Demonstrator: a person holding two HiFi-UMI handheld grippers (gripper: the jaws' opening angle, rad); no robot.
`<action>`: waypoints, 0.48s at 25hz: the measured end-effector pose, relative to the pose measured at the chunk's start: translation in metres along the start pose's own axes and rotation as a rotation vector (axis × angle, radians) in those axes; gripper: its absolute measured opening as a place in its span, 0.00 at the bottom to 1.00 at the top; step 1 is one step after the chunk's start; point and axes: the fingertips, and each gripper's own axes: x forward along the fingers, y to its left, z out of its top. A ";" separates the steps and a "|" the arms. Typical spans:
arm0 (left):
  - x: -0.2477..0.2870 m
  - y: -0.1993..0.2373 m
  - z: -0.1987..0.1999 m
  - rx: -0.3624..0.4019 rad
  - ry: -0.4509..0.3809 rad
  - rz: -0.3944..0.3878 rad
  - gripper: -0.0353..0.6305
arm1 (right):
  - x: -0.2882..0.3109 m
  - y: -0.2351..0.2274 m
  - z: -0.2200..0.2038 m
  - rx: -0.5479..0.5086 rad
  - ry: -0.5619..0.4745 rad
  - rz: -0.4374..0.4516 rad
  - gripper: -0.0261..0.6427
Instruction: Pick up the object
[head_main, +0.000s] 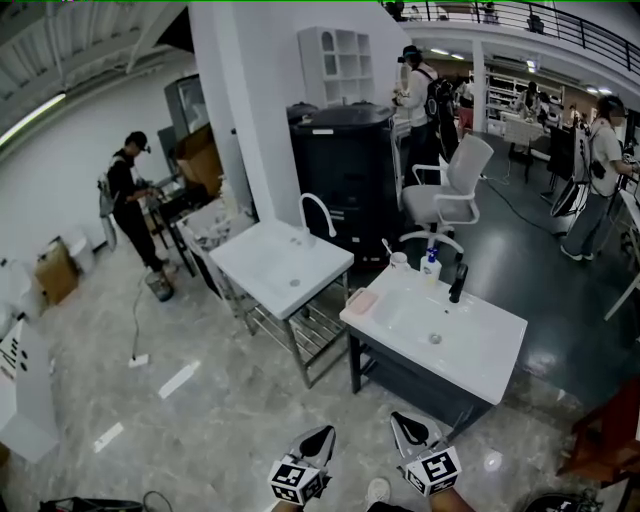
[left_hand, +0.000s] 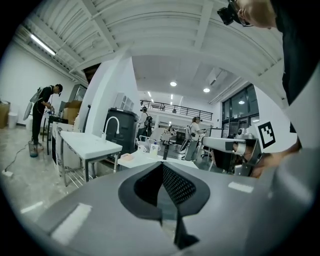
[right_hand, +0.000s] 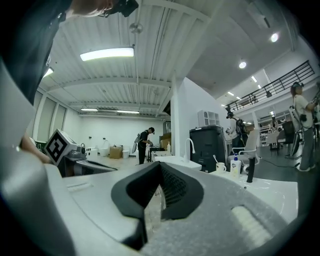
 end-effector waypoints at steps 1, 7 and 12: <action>0.011 0.005 0.008 0.012 -0.009 0.001 0.08 | 0.006 -0.010 0.001 0.004 0.000 -0.001 0.04; 0.069 0.020 0.023 0.029 -0.011 0.000 0.08 | 0.031 -0.056 0.010 0.013 -0.011 0.033 0.04; 0.106 0.022 0.022 0.028 0.008 -0.002 0.08 | 0.046 -0.088 0.010 0.005 -0.001 0.035 0.04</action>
